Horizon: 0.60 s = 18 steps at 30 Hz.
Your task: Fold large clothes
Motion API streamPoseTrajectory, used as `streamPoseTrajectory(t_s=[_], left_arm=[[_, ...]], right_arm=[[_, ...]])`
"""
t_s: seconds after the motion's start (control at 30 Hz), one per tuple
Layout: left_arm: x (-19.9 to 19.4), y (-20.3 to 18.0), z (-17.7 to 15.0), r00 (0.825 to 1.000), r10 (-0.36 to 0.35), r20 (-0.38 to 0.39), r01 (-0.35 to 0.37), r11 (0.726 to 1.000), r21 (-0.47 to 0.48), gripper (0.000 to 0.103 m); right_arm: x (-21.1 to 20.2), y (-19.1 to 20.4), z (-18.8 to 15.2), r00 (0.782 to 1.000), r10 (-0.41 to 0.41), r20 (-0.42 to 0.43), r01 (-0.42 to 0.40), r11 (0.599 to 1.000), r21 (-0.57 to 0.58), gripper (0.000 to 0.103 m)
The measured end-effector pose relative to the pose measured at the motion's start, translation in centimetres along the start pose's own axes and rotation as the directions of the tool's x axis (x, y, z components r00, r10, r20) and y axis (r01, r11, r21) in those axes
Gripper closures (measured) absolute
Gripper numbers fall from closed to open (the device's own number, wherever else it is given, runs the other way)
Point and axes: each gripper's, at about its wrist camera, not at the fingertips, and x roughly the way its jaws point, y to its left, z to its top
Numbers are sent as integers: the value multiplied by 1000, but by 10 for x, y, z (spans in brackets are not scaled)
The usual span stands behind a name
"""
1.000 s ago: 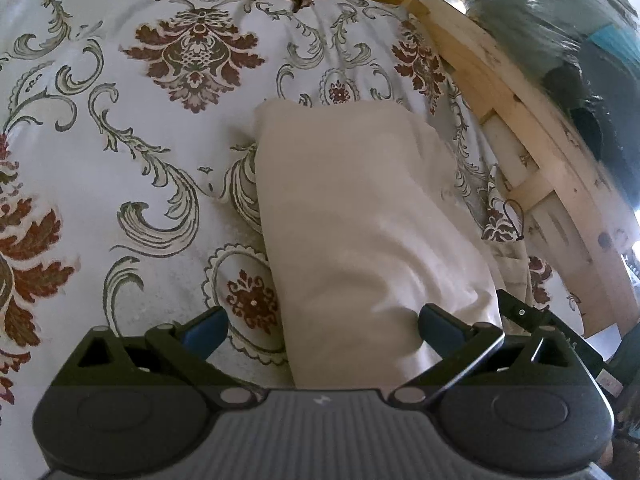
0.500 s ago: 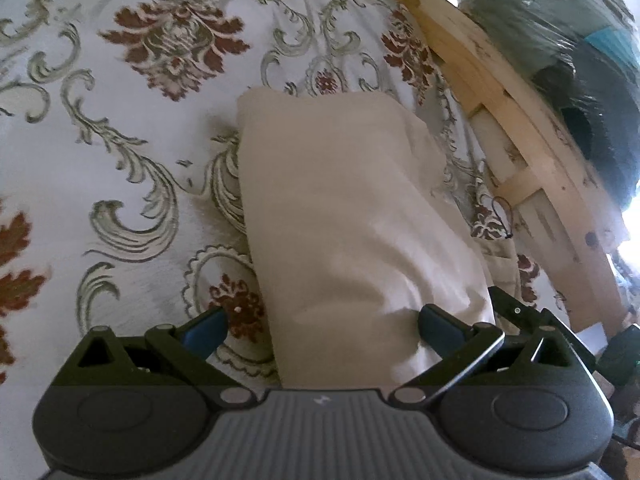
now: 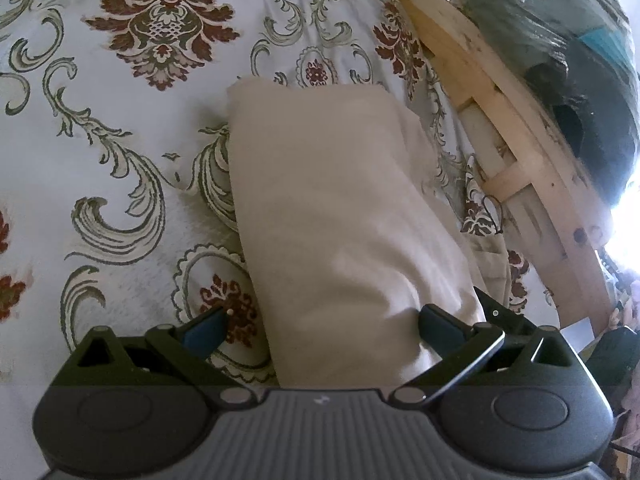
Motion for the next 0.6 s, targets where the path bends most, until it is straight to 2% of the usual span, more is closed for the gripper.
streamPoseTrajectory(t_s=[0.07, 0.13, 0.2, 0.27, 0.33, 0.4, 0.5, 0.6], left_arm=[[3, -1, 1, 1000, -14, -12, 14, 1000, -10, 3], [7, 0, 1, 998, -58, -24, 57, 998, -33, 12], [9, -1, 1, 998, -63, -22, 62, 997, -44, 16], [8, -7, 0, 999, -44, -15, 44, 999, -10, 21], [3, -14, -2, 1000, -16, 3, 16, 1000, 16, 32], [-3, -25, -4, 999, 12, 35, -14, 998, 58, 38], [-15, -43, -7, 994, 59, 97, -73, 986, 149, 47], [-29, -57, -4, 984, 92, 156, -126, 966, 225, 53]], right_arm=[[-1, 0, 0, 1000, 11, 1, -11, 1000, 5, 27], [-1, -1, -1, 1000, 28, -1, -28, 999, 22, 32], [-1, -1, -2, 999, 39, -3, -38, 999, 33, 37], [2, -3, -2, 999, 53, -11, -52, 997, 53, 41], [2, -5, -2, 998, 64, -11, -63, 996, 66, 49], [-2, -4, -2, 998, 70, -4, -70, 996, 55, 62], [-15, 7, -2, 994, 91, 54, -90, 996, -15, 80], [-28, 25, -3, 985, 127, 118, -113, 986, -123, 84]])
